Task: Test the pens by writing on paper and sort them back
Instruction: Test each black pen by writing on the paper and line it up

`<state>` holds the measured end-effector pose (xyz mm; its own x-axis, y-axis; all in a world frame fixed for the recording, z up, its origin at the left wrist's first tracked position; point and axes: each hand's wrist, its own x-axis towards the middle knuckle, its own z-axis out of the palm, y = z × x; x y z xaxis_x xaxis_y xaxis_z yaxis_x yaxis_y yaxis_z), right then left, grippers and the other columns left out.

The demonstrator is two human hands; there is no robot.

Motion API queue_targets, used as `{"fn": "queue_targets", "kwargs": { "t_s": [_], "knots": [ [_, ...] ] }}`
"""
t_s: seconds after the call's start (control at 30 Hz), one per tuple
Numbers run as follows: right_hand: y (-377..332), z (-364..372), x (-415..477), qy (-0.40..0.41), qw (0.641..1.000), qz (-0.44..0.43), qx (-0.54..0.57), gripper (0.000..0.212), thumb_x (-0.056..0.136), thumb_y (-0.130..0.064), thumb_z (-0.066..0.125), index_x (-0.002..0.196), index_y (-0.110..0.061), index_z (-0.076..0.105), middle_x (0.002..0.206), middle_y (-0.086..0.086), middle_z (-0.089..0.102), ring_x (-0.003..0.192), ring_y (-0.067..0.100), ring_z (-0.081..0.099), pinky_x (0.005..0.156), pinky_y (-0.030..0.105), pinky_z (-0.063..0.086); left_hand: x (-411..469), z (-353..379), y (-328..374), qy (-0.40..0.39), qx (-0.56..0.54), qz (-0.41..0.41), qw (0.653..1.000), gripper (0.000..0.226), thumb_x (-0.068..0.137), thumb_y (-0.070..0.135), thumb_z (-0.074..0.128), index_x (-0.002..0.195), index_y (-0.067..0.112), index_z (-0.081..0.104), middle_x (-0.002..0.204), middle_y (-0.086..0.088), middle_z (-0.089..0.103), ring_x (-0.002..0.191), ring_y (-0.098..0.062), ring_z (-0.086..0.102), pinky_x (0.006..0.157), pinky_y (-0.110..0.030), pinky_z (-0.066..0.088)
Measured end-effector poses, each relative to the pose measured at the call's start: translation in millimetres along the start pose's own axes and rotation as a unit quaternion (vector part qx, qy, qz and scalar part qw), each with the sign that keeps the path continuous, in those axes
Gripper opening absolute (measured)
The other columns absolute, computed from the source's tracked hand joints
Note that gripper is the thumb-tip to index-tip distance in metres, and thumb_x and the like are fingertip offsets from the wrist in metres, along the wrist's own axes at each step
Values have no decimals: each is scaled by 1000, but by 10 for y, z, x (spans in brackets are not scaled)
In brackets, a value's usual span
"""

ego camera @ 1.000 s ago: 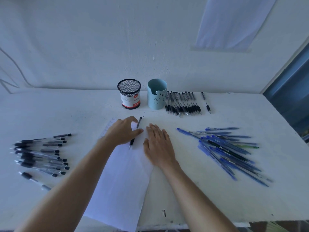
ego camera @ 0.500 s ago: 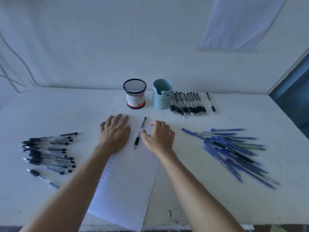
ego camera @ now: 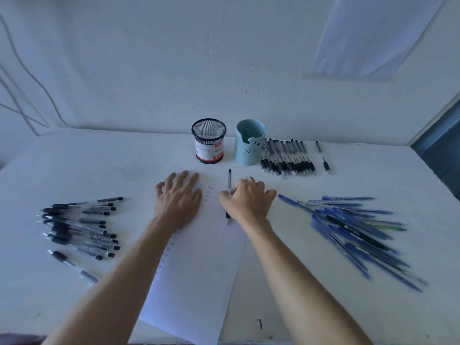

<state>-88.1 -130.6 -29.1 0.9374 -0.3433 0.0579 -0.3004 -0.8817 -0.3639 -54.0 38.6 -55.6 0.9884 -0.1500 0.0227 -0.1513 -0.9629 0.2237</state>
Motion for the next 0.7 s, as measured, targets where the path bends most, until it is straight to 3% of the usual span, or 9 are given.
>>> {"fn": "queue_targets", "kwargs": {
  "t_s": [0.13,0.33,0.5,0.7],
  "knots": [
    [176,-168,-14,66,996,0,55,18,87,-40,51,92,-24,57,82,-3,72,80,24,65,78,37,25,-1,10,3,3,-4,0,1000,51,102,50,31,152,38,28,162,6,24,150,-23,14,118,-45,12],
    [541,-432,274,180,973,69,125,18,88,-37,55,95,-24,65,82,-6,72,71,20,53,74,34,23,44,33,15,11,-17,-5,1000,50,101,48,34,150,35,32,161,4,27,150,-22,15,118,-45,11],
    [813,-421,644,194,968,126,99,19,90,-38,54,90,-26,68,72,-6,66,85,25,58,74,38,17,93,37,82,42,-44,-11,998,44,100,44,41,141,29,43,152,0,38,145,-21,21,115,-45,14],
    [957,-533,1003,187,961,184,83,22,92,-39,53,95,-28,72,80,-3,66,100,28,56,86,42,25,124,54,86,61,-47,-13,997,39,98,42,43,135,28,47,146,-1,42,140,-21,29,111,-46,17]
  ]
}}
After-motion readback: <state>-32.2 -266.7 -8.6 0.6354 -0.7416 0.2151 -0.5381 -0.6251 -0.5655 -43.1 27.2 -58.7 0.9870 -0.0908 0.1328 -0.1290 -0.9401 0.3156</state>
